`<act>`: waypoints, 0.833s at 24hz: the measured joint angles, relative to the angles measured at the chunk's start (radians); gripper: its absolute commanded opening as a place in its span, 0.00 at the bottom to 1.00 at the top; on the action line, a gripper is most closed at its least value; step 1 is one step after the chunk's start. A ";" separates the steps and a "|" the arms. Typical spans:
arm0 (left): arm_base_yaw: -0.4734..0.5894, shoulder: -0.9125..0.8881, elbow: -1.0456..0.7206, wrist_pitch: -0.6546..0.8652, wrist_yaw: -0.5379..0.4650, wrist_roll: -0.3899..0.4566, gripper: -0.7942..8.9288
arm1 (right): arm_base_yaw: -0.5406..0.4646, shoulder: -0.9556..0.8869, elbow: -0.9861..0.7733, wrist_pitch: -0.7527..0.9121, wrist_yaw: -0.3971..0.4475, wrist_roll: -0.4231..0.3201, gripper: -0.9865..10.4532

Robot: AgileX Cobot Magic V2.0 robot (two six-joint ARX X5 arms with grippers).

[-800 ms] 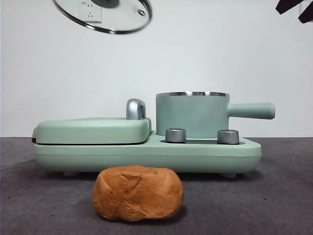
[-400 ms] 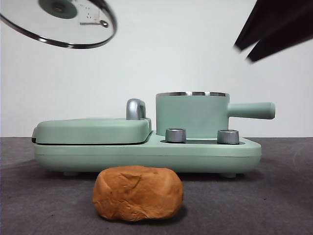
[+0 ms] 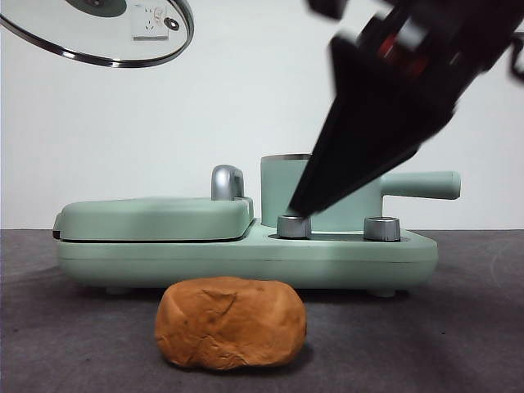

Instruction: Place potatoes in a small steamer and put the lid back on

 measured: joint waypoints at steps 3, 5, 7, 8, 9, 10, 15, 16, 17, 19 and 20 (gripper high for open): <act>0.000 0.000 0.000 0.001 0.000 -0.001 0.09 | 0.020 0.064 0.000 0.048 0.000 -0.004 0.41; 0.000 0.000 0.000 0.001 0.000 -0.001 0.09 | 0.033 0.099 0.000 0.082 0.000 -0.005 0.41; 0.000 0.000 0.000 0.001 0.000 -0.002 0.09 | 0.046 0.125 0.000 0.111 -0.001 -0.006 0.41; 0.000 0.000 0.000 0.001 0.000 -0.001 0.09 | 0.052 0.137 0.000 0.121 -0.002 -0.007 0.41; 0.000 0.000 0.000 0.001 0.000 -0.002 0.09 | 0.058 0.151 0.000 0.134 -0.002 -0.007 0.41; 0.000 0.000 0.000 0.001 0.000 -0.002 0.09 | 0.063 0.163 0.000 0.143 -0.002 -0.007 0.41; 0.000 0.000 0.000 0.001 0.000 -0.002 0.09 | 0.076 0.235 0.000 0.170 0.000 -0.007 0.40; 0.000 0.000 0.000 0.001 0.000 -0.001 0.09 | 0.076 0.247 0.000 0.171 0.001 -0.006 0.36; 0.000 0.000 0.000 0.001 0.000 -0.001 0.09 | 0.076 0.255 0.000 0.171 0.002 -0.005 0.30; 0.000 0.000 0.000 0.001 0.000 -0.001 0.09 | 0.076 0.259 0.000 0.171 0.002 0.002 0.27; 0.000 0.000 0.000 0.001 0.000 -0.001 0.09 | 0.076 0.259 0.000 0.171 0.002 0.006 0.27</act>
